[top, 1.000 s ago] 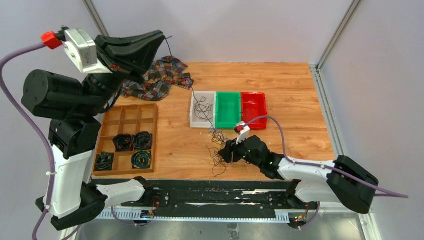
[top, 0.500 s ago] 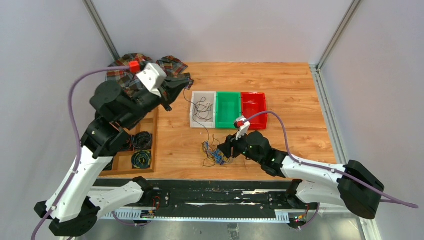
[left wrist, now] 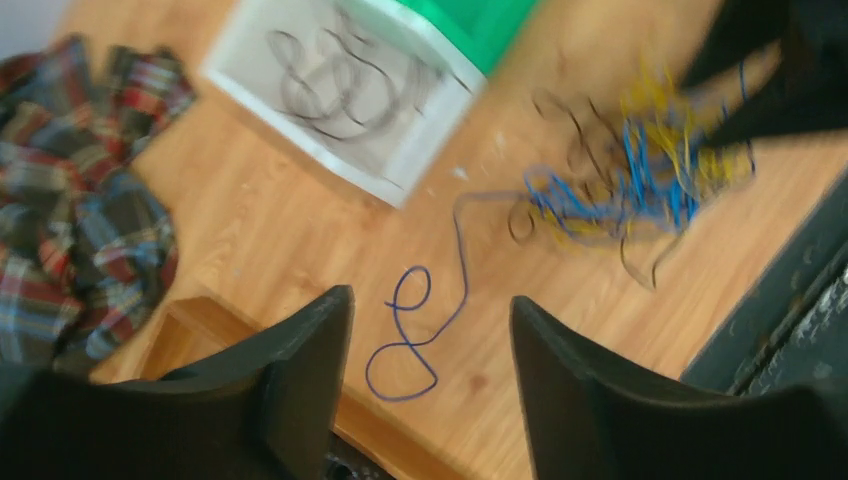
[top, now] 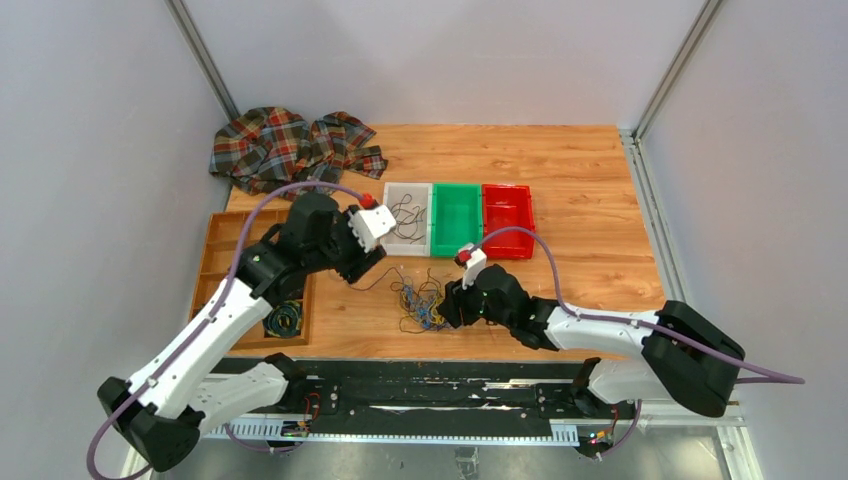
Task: Untangle the cables
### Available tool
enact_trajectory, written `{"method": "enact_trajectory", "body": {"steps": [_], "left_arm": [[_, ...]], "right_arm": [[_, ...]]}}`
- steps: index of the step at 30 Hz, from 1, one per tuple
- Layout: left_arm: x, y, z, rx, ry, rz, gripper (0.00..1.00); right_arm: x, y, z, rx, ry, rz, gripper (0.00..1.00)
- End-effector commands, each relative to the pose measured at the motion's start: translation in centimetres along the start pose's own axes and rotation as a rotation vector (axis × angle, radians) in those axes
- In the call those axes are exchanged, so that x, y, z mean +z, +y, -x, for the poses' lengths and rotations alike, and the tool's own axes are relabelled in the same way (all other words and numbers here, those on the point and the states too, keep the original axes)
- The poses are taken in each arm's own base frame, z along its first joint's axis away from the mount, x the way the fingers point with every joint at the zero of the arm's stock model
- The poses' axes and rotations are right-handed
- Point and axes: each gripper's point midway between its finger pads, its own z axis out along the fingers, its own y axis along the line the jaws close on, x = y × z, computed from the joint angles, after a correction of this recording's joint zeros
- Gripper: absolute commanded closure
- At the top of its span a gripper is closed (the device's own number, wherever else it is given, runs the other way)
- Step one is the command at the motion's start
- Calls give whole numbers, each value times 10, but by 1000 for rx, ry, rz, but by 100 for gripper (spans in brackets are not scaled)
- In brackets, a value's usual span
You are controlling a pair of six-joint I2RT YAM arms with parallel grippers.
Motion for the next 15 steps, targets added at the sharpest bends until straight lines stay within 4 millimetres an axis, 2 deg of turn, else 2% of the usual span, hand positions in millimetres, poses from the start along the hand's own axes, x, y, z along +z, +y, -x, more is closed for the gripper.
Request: {"method": "enact_trajectory", "body": {"steps": [1,2,3,6,10,12,15], "left_arm": [[5,-42,-48,74,160,-240,24],[8,-49,-52,82,170,-285,18],[10,-53,-52,88,170,-317,15],[21,-65,-43,75,138,-407,14],[48,-78,-33,-56,139,-467,23],[64,-83,-39,-97,190,-469,28],[91,-77,-54,-169,282,-409,37]], "right_arm": [[7,20,9,-10,-3,59,53],[8,19,9,-12,-2,56,55],[8,19,9,-12,-3,54,57],[8,17,9,-12,-7,48,67],[4,16,9,-7,-22,42,80],[3,13,7,-5,-24,32,86],[2,10,3,-2,-19,21,92]]}}
